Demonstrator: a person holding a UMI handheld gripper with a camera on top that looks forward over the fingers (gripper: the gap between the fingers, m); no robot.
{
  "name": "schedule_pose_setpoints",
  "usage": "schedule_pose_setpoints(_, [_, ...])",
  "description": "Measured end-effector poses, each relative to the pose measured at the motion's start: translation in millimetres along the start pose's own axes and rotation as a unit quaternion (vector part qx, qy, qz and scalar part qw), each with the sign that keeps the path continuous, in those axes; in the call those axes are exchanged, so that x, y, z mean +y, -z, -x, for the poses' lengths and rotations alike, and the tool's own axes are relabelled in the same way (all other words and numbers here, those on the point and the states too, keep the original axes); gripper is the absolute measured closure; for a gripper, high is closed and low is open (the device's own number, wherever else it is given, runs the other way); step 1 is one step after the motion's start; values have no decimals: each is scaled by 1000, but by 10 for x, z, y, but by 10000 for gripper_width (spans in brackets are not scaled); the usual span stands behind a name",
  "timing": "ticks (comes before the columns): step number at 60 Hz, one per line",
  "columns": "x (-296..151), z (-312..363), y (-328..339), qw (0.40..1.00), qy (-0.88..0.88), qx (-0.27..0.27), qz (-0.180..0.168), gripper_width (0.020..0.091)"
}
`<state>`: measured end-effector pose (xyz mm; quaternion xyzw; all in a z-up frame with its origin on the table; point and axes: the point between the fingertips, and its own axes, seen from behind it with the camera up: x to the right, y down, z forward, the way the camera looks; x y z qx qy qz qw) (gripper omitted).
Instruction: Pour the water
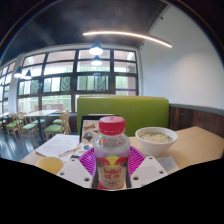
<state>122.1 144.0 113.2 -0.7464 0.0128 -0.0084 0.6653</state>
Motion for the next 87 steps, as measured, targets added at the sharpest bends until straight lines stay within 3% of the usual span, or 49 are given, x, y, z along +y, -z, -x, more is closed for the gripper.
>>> schedule_pose_setpoints(11, [243,112,-14,999,-21,-43,5,734])
schedule_pose_setpoints(27, [256,128,-40,999,-9,-43,16,721])
schedule_pose_setpoints(35, [254,139,31,999,-3,-46,16,545])
schedule_pose_setpoints(41, [213,103,196,999,-2,-52,12,257])
schedule_pose_setpoints(54, [26,38,929,999,16,-44,4,273])
schedule_pose_setpoints(70, [-184,250,2450,998,-1,-58,9,273])
schedule_pose_setpoints(87, [-290,416,3462,997,0,-69,-21,278])
